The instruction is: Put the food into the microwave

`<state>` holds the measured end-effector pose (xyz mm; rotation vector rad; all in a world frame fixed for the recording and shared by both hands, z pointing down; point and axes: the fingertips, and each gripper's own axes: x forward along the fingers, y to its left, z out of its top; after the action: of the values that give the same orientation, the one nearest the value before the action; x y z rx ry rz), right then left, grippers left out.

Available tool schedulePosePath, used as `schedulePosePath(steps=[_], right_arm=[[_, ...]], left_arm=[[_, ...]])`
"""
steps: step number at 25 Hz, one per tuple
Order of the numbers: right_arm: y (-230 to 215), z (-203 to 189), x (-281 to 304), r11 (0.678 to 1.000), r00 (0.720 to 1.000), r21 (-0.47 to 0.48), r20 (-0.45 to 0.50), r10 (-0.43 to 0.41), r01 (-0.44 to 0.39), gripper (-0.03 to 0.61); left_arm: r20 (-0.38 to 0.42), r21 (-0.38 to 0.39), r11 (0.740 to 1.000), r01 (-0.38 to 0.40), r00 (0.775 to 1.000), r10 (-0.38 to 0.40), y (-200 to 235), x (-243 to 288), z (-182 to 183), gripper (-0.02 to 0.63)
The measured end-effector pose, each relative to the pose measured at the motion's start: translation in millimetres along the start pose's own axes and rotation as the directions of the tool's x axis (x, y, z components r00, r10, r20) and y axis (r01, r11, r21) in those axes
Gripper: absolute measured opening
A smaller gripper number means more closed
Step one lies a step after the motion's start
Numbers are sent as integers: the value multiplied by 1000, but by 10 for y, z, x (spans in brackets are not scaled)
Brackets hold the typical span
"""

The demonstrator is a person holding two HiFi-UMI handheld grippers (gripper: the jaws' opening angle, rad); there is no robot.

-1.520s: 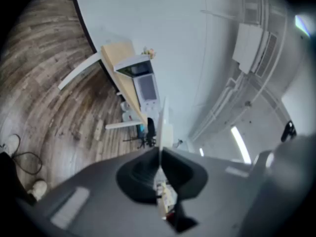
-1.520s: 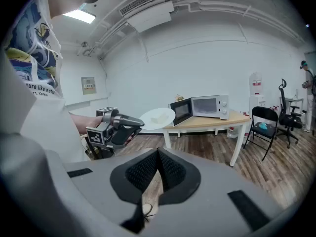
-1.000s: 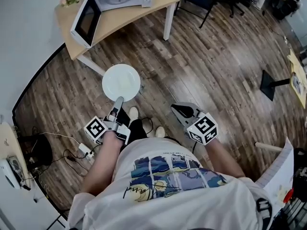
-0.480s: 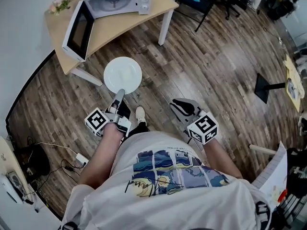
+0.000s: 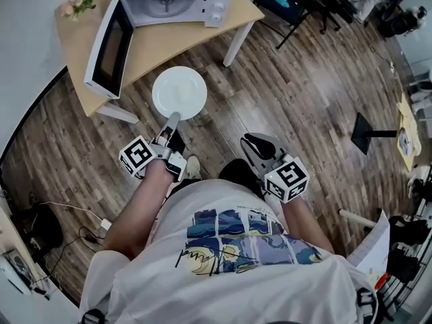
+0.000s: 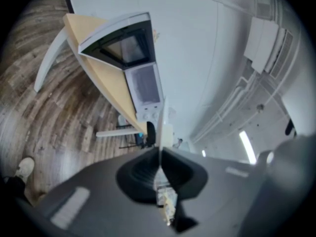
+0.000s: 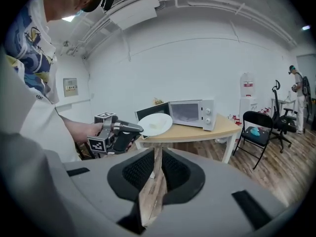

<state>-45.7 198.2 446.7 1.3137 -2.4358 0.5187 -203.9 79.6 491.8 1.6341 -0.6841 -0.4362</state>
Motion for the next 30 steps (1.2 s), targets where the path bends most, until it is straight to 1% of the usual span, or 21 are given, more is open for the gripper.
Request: schedulePosePath(steps=[4, 8, 10, 14, 17, 20, 23, 25, 28, 30], right_arm=[[-280, 108, 184, 1000, 1000, 0, -10, 29, -29, 38], [-686, 215, 421, 997, 996, -8, -18, 82, -83, 35], [-939, 342, 521, 993, 993, -33, -21, 115, -115, 35], [-1531, 604, 658, 985, 987, -64, -21, 161, -162, 35], [-1929, 748, 752, 978, 981, -81, -28, 193, -195, 35], [-2269, 834, 831, 970, 974, -89, -29, 225, -227, 32], [-2569, 840, 922, 962, 967, -94, -46, 252, -255, 32], [-2718, 850, 1003, 957, 962, -100, -62, 267, -272, 32], [-2833, 891, 1139, 953, 957, -94, -74, 281, -287, 32], [-2901, 959, 1269, 953, 957, -91, -77, 281, -288, 32]], left_arm=[[27, -2, 1000, -19, 999, 19, 73, 277, 196, 18], [82, -11, 999, -51, 995, 52, 166, 607, 415, 18], [121, -21, 998, -65, 990, 68, 193, 785, 527, 18], [177, -27, 997, -66, 982, 70, 201, 1178, 726, 18], [218, -47, 996, -75, 972, 84, 263, 1446, 888, 18], [269, -66, 993, -96, 957, 110, 339, 1647, 1051, 18], [312, -36, 994, -105, 943, 110, 354, 1843, 1230, 18], [337, -32, 994, -107, 935, 112, 376, 1973, 1349, 18], [367, -58, 991, -118, 921, 131, 459, 2122, 1543, 18], [375, -60, 991, -120, 917, 133, 507, 2231, 1715, 18]])
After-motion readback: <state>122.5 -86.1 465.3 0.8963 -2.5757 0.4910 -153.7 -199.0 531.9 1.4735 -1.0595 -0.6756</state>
